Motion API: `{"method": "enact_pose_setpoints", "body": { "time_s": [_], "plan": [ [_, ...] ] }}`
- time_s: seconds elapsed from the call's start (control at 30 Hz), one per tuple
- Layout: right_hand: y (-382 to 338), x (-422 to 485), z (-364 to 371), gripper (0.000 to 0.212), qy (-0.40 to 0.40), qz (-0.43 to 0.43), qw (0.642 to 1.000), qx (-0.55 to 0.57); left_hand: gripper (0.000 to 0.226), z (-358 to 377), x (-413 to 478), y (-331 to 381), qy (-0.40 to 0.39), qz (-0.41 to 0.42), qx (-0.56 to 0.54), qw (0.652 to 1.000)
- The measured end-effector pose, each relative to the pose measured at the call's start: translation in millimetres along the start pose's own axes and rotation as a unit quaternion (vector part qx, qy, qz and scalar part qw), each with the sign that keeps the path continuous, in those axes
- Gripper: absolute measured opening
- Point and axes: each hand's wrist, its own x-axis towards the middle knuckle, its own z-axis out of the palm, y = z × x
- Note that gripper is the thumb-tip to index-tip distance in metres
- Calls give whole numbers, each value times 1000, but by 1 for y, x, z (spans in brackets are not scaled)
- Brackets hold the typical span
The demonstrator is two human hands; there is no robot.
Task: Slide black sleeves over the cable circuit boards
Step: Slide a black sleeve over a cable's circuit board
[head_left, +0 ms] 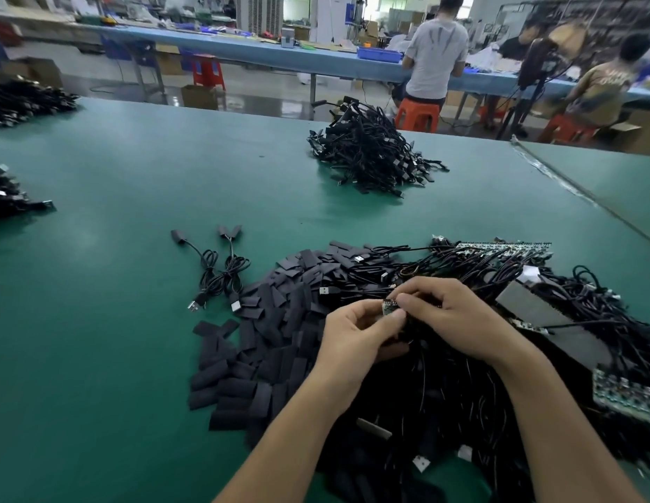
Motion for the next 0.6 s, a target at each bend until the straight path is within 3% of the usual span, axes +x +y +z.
{"method": "enact_pose_setpoints", "body": {
  "time_s": [0.13,0.23,0.4,0.47,0.5,0.57,0.6],
  "plan": [
    [2,-4,-7,27,-18,-10,995,99,20,-3,1,3,27,3,-32,999],
    [3,-7,-9,41,-33,20,993,113,28,0,2,1,40,16,-19,999],
    [-3,1,-6,20,-26,74,996,38,24,1,-1,-5,35,56,48,997],
    [-10,9,-6,34,-22,92,995,44,25,0,-1,-6,30,62,55,996],
    [-15,13,-5,34,-11,87,995,45,22,0,-1,-6,26,66,61,996],
    [-23,18,1,13,22,49,997,56,17,0,-1,-7,22,69,61,996],
    [-26,19,3,15,39,30,995,90,18,0,-1,-8,24,66,55,996]
  ]
}}
